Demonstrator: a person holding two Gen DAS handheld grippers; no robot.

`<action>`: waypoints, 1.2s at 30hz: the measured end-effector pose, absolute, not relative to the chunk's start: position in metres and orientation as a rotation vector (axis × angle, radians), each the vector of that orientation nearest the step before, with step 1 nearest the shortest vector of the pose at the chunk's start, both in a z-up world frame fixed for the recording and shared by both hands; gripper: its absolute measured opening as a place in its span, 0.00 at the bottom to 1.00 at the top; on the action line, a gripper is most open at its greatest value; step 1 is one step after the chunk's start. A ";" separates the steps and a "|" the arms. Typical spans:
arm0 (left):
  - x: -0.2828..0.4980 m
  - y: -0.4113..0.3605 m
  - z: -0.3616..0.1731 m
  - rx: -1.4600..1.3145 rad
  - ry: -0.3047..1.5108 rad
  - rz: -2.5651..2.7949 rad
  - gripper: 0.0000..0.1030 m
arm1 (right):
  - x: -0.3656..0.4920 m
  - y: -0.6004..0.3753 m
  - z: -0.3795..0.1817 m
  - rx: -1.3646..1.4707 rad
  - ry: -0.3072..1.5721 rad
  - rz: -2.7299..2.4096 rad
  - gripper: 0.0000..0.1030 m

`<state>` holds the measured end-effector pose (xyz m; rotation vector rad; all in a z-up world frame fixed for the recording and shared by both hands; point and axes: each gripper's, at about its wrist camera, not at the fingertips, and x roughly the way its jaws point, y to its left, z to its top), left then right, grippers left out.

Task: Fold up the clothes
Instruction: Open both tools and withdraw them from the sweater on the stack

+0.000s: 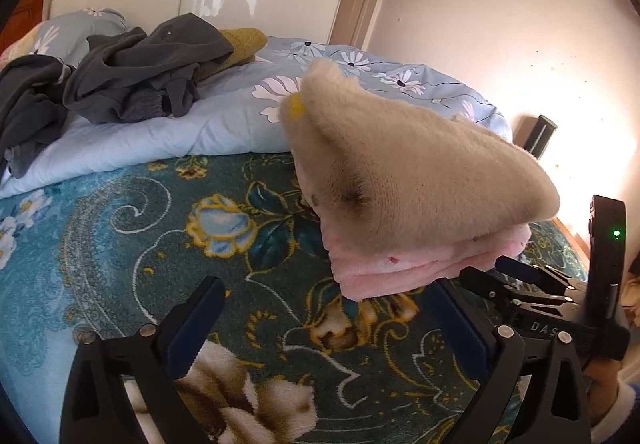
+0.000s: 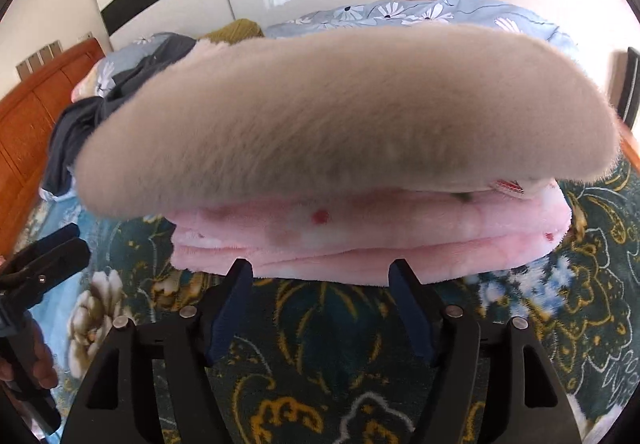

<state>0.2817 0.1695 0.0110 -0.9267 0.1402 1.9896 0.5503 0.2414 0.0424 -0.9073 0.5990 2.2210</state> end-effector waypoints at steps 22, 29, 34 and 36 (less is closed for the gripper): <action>0.260 0.164 0.006 -0.915 0.078 2.048 1.00 | 0.522 0.226 0.047 -0.832 0.511 2.052 0.99; 0.259 0.168 -0.002 -0.929 0.104 2.053 1.00 | 0.515 0.228 0.048 -0.828 0.530 2.034 0.99; 0.258 0.170 -0.006 -0.944 0.117 2.047 1.00 | 0.515 0.227 0.047 -0.833 0.528 2.030 1.00; 0.259 0.171 -0.007 -0.947 0.118 2.045 1.00 | 0.515 0.227 0.047 -0.833 0.529 2.029 1.00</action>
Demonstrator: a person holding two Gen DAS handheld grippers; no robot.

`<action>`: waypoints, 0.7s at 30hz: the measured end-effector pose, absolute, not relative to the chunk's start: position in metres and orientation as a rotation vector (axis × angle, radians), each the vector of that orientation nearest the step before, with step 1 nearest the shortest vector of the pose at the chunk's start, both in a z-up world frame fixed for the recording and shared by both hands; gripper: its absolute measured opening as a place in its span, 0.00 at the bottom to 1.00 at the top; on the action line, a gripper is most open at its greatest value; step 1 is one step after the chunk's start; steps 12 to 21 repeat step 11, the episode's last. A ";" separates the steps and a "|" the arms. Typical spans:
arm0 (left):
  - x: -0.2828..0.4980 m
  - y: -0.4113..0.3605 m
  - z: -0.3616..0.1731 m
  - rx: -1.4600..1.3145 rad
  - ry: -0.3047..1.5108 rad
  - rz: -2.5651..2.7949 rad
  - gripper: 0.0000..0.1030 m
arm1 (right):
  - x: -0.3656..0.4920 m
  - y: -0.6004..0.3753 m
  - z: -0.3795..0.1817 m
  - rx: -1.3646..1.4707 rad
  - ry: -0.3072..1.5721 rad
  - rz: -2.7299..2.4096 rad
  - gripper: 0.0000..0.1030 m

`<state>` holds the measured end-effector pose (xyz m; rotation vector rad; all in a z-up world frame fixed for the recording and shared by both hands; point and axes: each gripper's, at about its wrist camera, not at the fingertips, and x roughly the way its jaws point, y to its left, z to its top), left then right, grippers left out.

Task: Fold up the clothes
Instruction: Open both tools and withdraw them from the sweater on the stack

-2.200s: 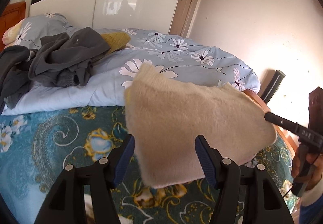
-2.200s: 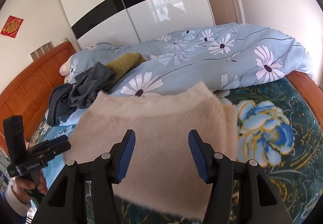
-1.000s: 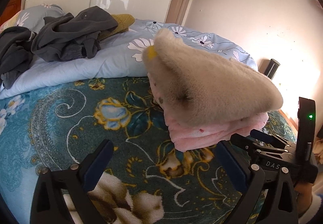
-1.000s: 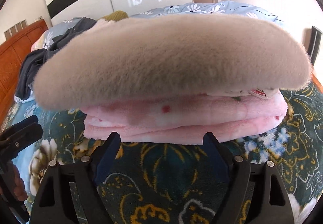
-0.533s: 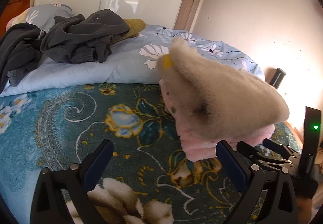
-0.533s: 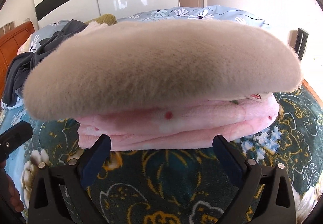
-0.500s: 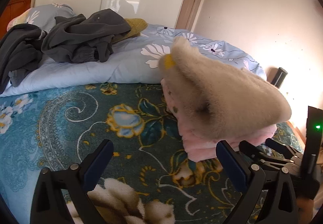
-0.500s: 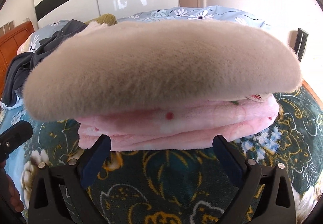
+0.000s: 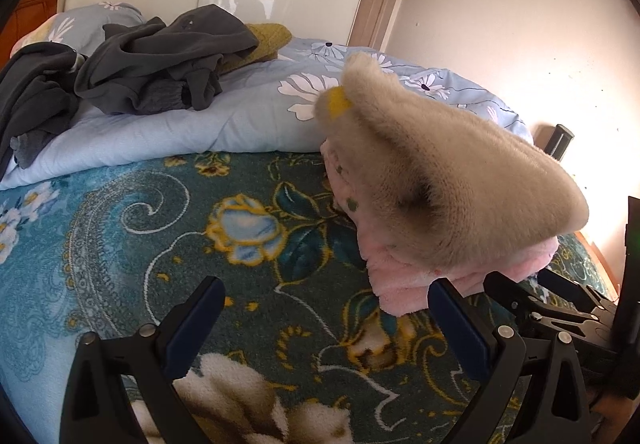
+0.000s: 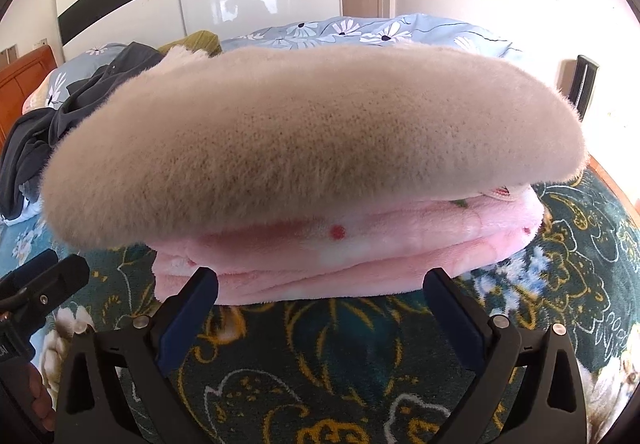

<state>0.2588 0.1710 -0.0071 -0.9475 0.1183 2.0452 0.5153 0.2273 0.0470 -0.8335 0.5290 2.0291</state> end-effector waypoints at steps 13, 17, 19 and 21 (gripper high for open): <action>0.266 0.174 -0.009 -0.960 0.122 2.047 1.00 | 0.518 0.227 0.045 -0.839 0.536 2.018 1.00; 0.266 0.174 -0.009 -0.960 0.122 2.047 1.00 | 0.518 0.227 0.045 -0.839 0.536 2.018 1.00; 0.266 0.174 -0.009 -0.960 0.122 2.047 1.00 | 0.518 0.227 0.045 -0.839 0.536 2.018 1.00; 0.266 0.174 -0.009 -0.960 0.122 2.047 1.00 | 0.518 0.227 0.045 -0.839 0.536 2.018 1.00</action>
